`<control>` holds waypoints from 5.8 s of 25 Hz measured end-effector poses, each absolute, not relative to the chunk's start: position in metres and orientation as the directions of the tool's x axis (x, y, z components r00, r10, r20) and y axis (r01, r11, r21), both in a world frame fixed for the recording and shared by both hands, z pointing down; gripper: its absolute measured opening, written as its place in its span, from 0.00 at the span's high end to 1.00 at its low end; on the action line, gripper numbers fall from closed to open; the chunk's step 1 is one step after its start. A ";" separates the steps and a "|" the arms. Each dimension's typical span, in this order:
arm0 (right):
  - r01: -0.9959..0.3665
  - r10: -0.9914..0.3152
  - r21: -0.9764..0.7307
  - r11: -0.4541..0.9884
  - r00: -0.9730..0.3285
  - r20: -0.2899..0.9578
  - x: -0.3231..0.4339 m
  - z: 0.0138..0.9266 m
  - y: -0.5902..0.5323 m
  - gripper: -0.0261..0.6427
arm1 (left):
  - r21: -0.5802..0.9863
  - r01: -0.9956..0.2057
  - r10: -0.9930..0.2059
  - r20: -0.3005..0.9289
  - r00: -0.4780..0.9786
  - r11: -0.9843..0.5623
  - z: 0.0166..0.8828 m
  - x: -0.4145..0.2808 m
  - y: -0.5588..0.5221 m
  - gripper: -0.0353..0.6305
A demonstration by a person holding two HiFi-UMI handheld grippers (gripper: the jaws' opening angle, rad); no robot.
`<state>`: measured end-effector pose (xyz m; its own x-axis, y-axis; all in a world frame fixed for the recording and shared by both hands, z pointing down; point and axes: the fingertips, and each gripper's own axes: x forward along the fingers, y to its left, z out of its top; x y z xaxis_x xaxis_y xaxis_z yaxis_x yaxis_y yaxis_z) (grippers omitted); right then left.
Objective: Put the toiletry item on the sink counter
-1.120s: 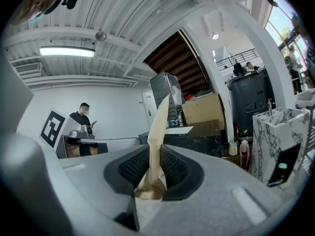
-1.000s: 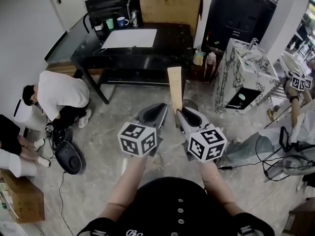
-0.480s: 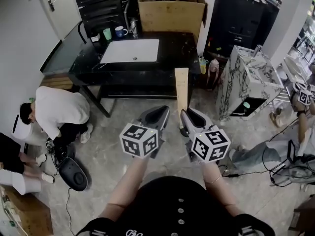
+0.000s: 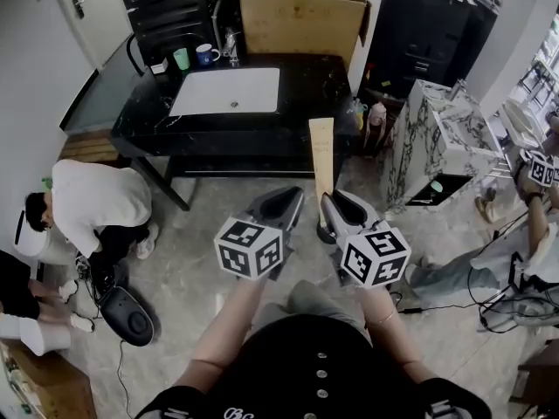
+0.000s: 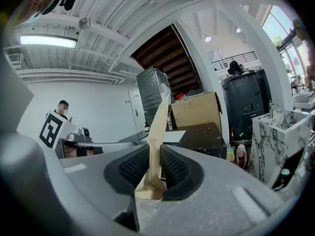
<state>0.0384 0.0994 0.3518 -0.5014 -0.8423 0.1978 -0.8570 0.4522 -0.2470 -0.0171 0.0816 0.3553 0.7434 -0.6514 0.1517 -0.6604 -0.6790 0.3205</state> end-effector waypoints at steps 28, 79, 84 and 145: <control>-0.820 -0.796 -0.280 0.499 -0.562 0.225 0.064 0.376 -0.130 0.86 | 0.342 -0.713 -0.711 0.157 0.685 -0.612 0.369 -0.004 -0.144 0.92; -0.856 -0.775 -0.329 0.399 -0.507 0.378 0.051 0.437 -0.324 0.86 | 0.437 -0.704 -0.675 0.252 0.694 -0.560 0.425 -0.036 -0.338 0.92; -0.883 -0.778 -0.305 0.358 -0.462 0.426 0.051 0.446 -0.338 0.86 | 0.441 -0.691 -0.649 0.272 0.711 -0.572 0.432 -0.038 -0.355 0.92; -0.942 -0.686 -0.244 0.231 -0.335 0.645 0.026 0.509 -0.386 0.78 | 0.502 -0.600 -0.479 0.361 0.800 -0.623 0.488 -0.021 -0.400 0.92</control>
